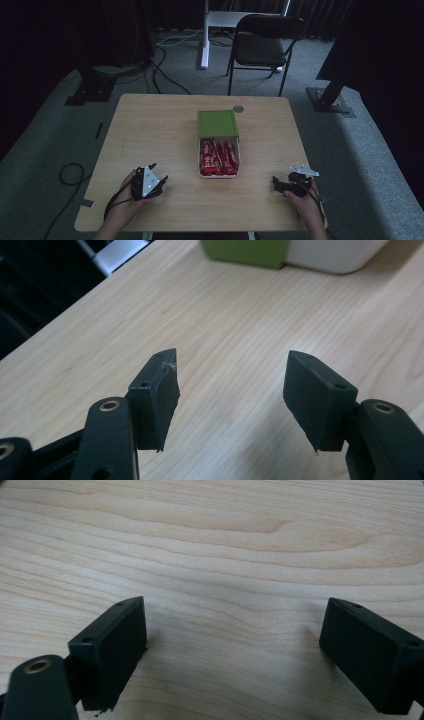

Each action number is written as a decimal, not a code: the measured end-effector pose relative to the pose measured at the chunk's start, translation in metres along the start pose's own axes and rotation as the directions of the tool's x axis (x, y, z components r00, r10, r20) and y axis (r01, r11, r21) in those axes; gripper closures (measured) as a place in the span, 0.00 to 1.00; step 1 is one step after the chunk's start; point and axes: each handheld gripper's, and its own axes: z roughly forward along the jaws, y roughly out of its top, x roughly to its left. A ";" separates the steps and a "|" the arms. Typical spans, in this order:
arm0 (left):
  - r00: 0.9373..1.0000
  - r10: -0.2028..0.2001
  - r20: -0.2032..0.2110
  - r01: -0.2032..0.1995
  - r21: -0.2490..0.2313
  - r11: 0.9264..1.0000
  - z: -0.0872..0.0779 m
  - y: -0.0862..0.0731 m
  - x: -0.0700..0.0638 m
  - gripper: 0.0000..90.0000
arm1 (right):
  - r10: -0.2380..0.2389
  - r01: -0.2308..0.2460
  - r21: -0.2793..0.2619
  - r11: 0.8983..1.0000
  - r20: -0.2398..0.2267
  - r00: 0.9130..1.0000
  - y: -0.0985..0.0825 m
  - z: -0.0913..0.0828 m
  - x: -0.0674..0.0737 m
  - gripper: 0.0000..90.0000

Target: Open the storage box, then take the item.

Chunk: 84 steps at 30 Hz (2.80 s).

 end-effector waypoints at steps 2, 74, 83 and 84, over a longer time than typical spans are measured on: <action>1.000 -0.019 -0.012 0.019 -0.001 1.000 -0.001 -0.004 0.005 0.43 | 0.000 0.000 0.000 1.000 0.000 1.000 0.000 0.000 0.000 0.12; 0.782 -0.572 -0.247 0.622 0.254 0.740 -0.010 -0.066 0.068 0.02 | -0.024 0.024 0.001 1.000 -0.021 0.999 0.001 0.001 0.001 0.12; 0.778 -0.575 -0.254 0.627 0.251 0.737 -0.008 -0.066 0.068 0.02 | -0.007 0.007 -0.001 1.000 -0.013 1.000 0.001 0.001 0.004 0.12; 0.778 -0.575 -0.255 0.627 0.251 0.737 -0.008 -0.066 0.068 0.01 | 0.004 -0.004 -0.005 1.000 -0.017 1.000 0.001 0.000 0.005 0.12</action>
